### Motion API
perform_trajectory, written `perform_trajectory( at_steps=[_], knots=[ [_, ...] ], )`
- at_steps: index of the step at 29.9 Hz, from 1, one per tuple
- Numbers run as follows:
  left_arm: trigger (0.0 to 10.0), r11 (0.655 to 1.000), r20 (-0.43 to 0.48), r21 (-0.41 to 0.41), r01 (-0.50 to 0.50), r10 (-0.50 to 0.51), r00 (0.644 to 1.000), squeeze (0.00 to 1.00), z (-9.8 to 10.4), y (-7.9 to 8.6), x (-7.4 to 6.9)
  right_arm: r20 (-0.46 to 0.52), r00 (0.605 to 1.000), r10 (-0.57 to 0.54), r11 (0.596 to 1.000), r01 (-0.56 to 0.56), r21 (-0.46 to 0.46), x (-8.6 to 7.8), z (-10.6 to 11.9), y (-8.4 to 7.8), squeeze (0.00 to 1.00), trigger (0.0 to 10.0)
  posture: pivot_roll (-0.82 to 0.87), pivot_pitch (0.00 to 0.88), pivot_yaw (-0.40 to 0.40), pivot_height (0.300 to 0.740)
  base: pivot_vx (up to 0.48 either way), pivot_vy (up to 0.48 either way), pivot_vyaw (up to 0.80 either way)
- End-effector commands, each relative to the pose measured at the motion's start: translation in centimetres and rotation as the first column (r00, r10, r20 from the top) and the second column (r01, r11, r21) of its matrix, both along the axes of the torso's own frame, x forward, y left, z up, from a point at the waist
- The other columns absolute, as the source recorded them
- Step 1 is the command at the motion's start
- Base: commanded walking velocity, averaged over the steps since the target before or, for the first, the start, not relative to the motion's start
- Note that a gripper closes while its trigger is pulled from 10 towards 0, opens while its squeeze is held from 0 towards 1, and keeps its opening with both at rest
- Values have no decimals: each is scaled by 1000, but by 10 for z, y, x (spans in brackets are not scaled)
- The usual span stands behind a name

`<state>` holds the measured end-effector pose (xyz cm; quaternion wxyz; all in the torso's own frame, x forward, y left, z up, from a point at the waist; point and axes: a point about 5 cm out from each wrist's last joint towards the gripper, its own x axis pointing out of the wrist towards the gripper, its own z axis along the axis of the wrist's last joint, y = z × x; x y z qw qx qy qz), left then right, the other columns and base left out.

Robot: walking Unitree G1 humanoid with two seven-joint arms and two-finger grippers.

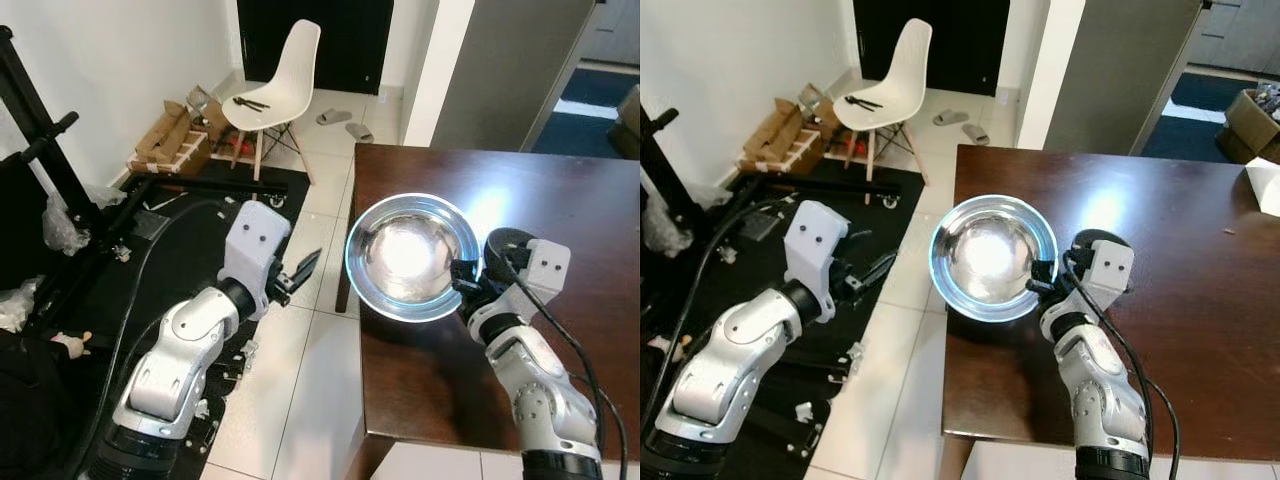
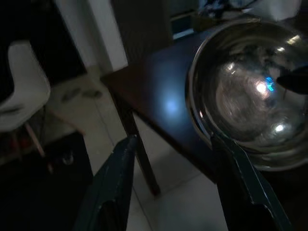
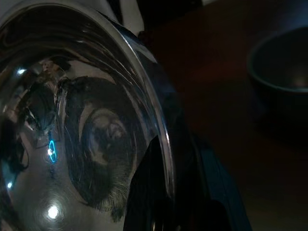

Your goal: Setting the table

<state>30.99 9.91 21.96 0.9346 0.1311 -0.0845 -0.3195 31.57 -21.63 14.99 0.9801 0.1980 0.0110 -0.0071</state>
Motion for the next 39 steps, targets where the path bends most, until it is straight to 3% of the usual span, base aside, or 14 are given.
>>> perform_trajectory(
  at_steps=[1, 6, 10, 18, 20, 29, 39],
  knots=[
    [10000, 999, -15, 23, 37, -37, 999, 0, -1, -4, 1, -9, 999, -33, 999, 34, 18, 1, 1, -6, 0, 10000, -60, 0, 74, 740, 0, 0, 0],
    [10000, 985, 11, 108, 137, -139, 990, 0, 12, -5, 6, -48, 993, -106, 994, 107, 28, 6, 6, -23, 0, 10000, -77, 0, 103, 740, 0, 0, 0],
    [10000, 952, 10, 174, 251, -257, 966, 0, 22, -7, 6, -60, 991, -121, 984, 128, 124, 16, 17, -33, 0, 10000, -87, 8, 118, 740, 0, 0, 0],
    [10000, 905, 22, 239, 351, -366, 930, 0, 36, -13, 1, -58, 996, -63, 968, 75, 238, 33, 29, -30, 0, 10000, -81, 30, 136, 740, 0, 0, 0],
    [10000, 895, 30, 246, 371, -390, 921, 0, 43, -14, 1, -54, 999, 3, 963, 12, 268, 39, 32, -23, 0, 10000, -69, 43, 142, 740, 0, 0, 0],
    [10000, 876, 26, 260, 407, -428, 904, 0, 47, -16, -3, -87, 993, 81, 972, -59, 228, 47, 32, -10, 0, 10000, -44, 72, 138, 740, 0, 0, 0],
    [10000, 854, 25, 297, 428, -455, 890, 0, 55, -15, -1, -185, 981, 62, 976, -21, 218, 50, 18, -11, 0, 10000, -31, 85, 142, 740, 0, 0, 0]
  ],
)
